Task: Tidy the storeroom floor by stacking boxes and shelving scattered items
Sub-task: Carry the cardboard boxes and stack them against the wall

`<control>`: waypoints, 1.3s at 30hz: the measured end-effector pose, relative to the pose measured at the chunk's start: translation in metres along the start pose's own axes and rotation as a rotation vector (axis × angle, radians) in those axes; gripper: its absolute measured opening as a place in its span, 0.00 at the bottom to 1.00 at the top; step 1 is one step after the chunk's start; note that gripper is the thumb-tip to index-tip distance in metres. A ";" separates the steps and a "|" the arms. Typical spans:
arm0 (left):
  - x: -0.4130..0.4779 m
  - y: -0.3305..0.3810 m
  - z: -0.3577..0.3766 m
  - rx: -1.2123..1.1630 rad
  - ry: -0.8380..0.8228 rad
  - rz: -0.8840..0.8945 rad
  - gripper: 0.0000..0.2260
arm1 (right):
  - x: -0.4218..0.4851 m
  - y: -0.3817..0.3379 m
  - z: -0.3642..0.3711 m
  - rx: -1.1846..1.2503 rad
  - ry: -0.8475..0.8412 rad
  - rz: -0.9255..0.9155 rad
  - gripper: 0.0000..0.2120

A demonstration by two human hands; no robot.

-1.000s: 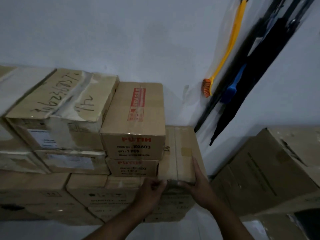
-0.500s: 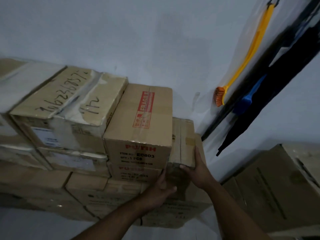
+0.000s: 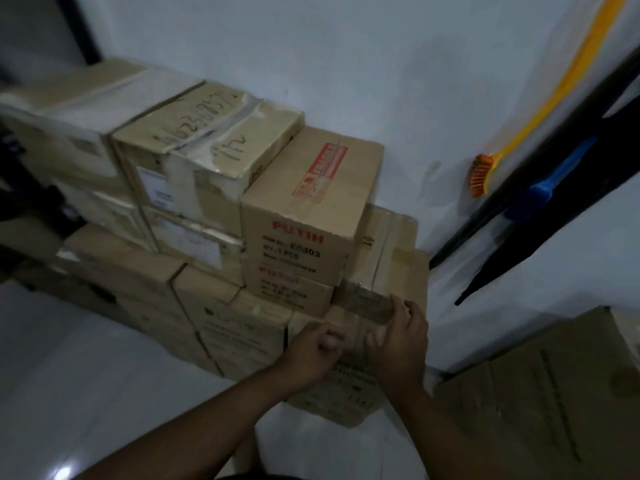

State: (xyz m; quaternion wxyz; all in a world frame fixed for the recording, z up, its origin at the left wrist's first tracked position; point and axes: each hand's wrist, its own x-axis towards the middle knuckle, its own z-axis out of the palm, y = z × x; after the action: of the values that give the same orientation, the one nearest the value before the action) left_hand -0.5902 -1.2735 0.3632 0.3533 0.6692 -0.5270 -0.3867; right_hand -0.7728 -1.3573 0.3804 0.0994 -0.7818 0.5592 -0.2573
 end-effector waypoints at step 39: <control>-0.586 -0.235 -0.090 0.114 0.770 -0.940 0.09 | -0.265 -0.193 0.140 0.030 -1.129 -0.381 0.14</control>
State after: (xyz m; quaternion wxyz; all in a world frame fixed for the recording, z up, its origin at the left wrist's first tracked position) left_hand -0.4935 -0.6486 0.2819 0.2739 0.9397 -0.0295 -0.2027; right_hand -0.6062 -1.0619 0.2705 0.3445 -0.8827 0.2662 0.1771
